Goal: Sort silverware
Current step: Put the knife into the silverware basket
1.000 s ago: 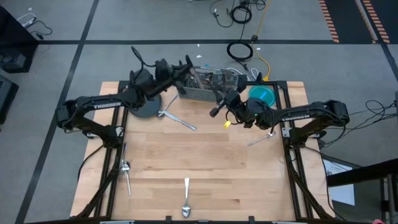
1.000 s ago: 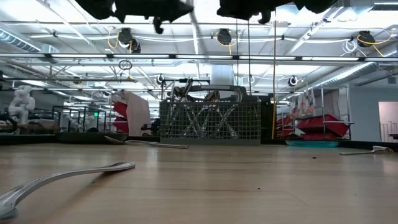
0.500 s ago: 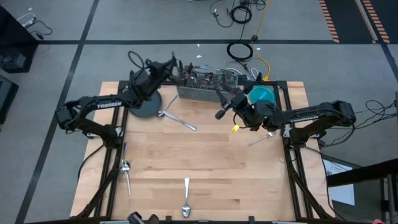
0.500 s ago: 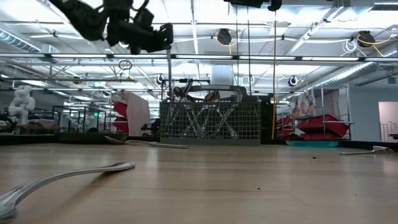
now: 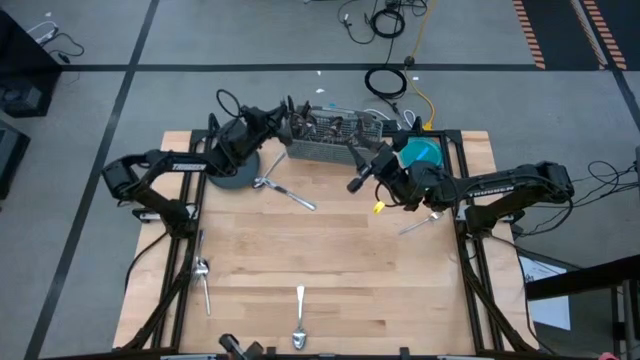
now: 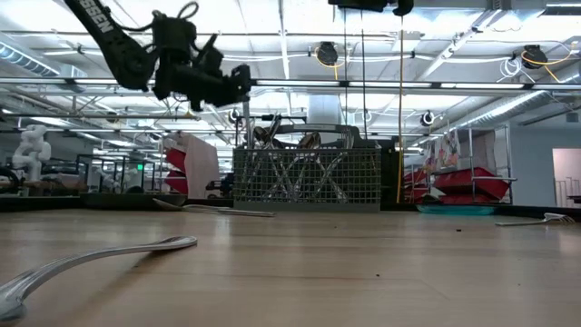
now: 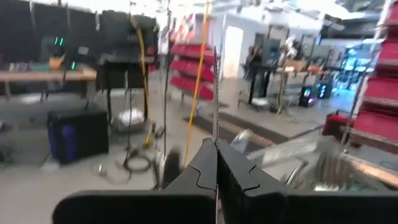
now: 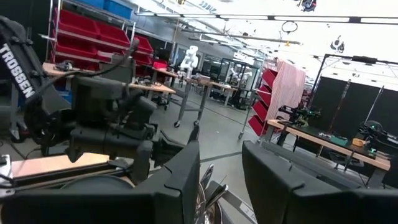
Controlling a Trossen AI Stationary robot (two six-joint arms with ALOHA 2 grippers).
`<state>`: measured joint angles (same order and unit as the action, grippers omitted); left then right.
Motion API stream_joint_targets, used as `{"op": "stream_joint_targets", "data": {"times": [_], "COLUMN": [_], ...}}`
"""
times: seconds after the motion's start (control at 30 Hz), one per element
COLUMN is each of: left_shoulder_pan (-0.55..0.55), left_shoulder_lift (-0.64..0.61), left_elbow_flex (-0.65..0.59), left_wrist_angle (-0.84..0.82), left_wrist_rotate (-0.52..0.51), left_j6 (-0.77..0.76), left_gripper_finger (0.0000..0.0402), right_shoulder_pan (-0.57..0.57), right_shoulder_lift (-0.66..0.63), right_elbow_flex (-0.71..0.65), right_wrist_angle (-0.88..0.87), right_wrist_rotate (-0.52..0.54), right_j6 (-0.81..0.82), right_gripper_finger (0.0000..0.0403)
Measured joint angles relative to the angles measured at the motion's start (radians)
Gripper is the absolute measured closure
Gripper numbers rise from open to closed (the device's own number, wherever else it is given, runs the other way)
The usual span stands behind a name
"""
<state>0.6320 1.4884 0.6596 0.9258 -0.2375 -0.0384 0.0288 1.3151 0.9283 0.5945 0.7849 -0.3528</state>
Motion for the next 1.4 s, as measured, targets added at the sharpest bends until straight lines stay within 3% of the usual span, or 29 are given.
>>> {"op": "stream_joint_targets", "data": {"times": [0.33, 0.57, 0.77, 0.97, 1.1, 1.2, 1.4], "left_shoulder_pan": [0.001, 0.0, 0.001, 0.001, -0.003, -0.03, -0.073], "left_shoulder_lift": [0.095, 0.099, 0.043, -0.157, -0.346, -0.491, -0.731], "left_elbow_flex": [-0.039, -0.039, -0.039, -0.013, 0.03, 0.033, 0.036], "left_wrist_angle": [-0.003, -0.052, -0.155, -0.372, -0.634, -0.745, -0.838], "left_wrist_rotate": [0.033, 0.215, 0.185, 0.183, 0.214, 0.222, 0.206], "left_j6": [-0.068, -0.082, -0.084, -0.026, -0.036, -0.055, -0.062], "left_gripper_finger": [0.0392, 0.029, 0.0199, 0.0158, 0.0156, 0.0155, 0.0155], "right_shoulder_pan": [0.004, 0.011, 0.013, 0.033, 0.03, 0.016, -0.008], "right_shoulder_lift": [0.0, 0.0, 0.0, 0.0, 0.038, 0.135, 0.422], "right_elbow_flex": [0.0, 0.0, 0.0, 0.0, 0.0, 0.0, 0.061], "right_wrist_angle": [-0.052, -0.053, -0.054, -0.119, -0.299, -0.314, -0.193], "right_wrist_rotate": [0.0, -0.005, -0.005, 0.0, -0.077, -0.168, -0.267], "right_j6": [0.008, 0.007, 0.009, 0.001, 0.209, 0.324, 0.373], "right_gripper_finger": [0.0293, 0.0272, 0.023, 0.0204, 0.02, 0.02, 0.0199]}}
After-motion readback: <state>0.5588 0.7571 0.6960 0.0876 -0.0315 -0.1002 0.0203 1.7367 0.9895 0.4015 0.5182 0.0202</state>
